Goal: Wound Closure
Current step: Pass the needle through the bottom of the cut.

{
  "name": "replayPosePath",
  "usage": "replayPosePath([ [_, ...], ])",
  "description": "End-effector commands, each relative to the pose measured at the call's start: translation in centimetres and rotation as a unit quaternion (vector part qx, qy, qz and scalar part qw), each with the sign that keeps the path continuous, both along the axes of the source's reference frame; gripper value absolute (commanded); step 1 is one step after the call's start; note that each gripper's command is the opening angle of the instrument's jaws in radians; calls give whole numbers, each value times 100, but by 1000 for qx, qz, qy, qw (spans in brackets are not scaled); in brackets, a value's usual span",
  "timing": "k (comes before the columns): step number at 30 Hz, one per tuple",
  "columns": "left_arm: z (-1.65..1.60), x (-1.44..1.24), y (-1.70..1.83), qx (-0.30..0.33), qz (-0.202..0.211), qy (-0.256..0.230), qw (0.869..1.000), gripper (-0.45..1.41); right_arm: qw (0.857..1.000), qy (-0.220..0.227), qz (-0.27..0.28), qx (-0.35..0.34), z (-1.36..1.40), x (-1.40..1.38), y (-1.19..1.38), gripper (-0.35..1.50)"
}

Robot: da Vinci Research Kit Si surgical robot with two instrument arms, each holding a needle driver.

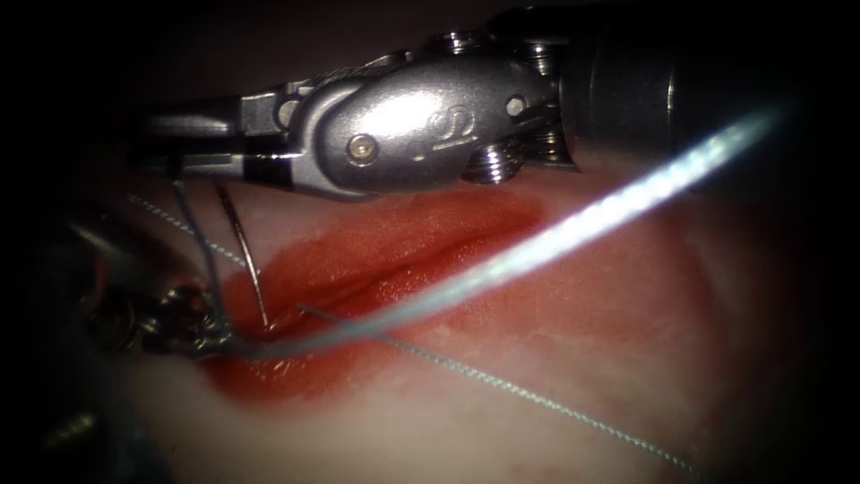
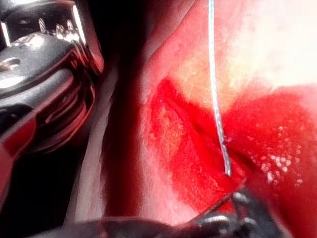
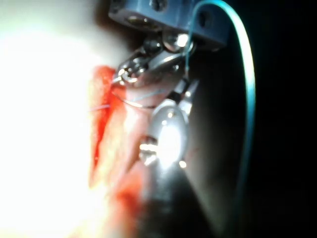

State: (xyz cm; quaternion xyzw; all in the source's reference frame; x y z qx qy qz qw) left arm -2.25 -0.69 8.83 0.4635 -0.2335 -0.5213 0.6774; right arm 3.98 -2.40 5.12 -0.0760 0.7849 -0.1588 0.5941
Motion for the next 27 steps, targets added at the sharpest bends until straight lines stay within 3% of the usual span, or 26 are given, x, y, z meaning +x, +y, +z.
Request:
replayPosePath([
  [1, -2, -3, 12, -3, -1, -1, 1000, -45, 1000, 3, 0, -2, -5, 11, 8, -35],
  [21, -2, -3, 12, -5, 0, -2, 1000, -45, 999, -12, -37, -9, -4, 4, 1, -35],
  [25, -2, -4, 12, -6, 1, 0, 1000, -45, 996, -35, -39, 72, -1, 3, 6, -35],
  [27, -2, -4, 12, -6, 1, 1, 1000, -45, 995, -39, -35, 80, 0, 3, 5, -35],
])
